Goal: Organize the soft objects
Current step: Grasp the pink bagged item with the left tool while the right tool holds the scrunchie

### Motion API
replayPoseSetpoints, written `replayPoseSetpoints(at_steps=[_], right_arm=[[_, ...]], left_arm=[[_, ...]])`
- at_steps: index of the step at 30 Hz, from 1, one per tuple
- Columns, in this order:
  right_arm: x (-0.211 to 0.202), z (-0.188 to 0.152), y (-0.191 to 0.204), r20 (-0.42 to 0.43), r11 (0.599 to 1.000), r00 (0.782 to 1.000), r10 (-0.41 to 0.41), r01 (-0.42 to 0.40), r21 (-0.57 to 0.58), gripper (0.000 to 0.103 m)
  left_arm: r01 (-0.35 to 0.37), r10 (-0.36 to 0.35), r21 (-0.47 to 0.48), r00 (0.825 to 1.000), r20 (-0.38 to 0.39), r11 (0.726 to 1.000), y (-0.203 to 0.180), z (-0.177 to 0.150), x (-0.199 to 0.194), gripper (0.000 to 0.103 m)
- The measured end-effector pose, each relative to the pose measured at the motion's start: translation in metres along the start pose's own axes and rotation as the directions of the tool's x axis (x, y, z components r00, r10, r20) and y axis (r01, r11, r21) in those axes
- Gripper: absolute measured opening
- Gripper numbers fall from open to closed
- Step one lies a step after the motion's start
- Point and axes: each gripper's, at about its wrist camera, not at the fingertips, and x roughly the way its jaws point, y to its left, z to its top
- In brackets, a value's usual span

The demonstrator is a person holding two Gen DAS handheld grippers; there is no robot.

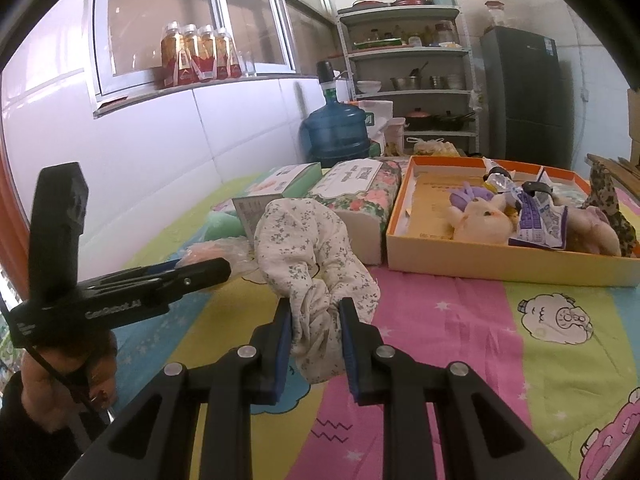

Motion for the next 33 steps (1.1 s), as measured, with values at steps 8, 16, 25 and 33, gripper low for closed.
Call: replayPoseSetpoints(at_steps=[8, 16, 25, 33], right_arm=[[-0.017, 0.003, -0.008, 0.044, 1.0, 0.999, -0.026, 0.026, 0.012, 0.024], [-0.042, 0.009, -0.031, 0.107, 0.994, 0.989, -0.099, 0.095, 0.046, 0.024], [-0.07, 0.023, -0.074, 0.16, 0.978, 0.966, -0.204, 0.194, 0.077, 0.024], [-0.088, 0.042, -0.111, 0.186, 0.959, 0.941, -0.282, 0.269, 0.095, 0.024]], left_arm=[[0.046, -0.049, 0.056, 0.997, 0.053, 0.997, -0.029, 0.013, -0.017, 0.057], [0.109, -0.115, 0.093, 0.991, 0.069, 0.99, -0.064, 0.027, -0.014, 0.057], [0.153, -0.16, 0.119, 0.986, 0.051, 0.981, -0.102, 0.044, 0.01, 0.057], [0.196, -0.201, 0.115, 0.979, 0.032, 0.974, -0.129, 0.061, 0.034, 0.057]])
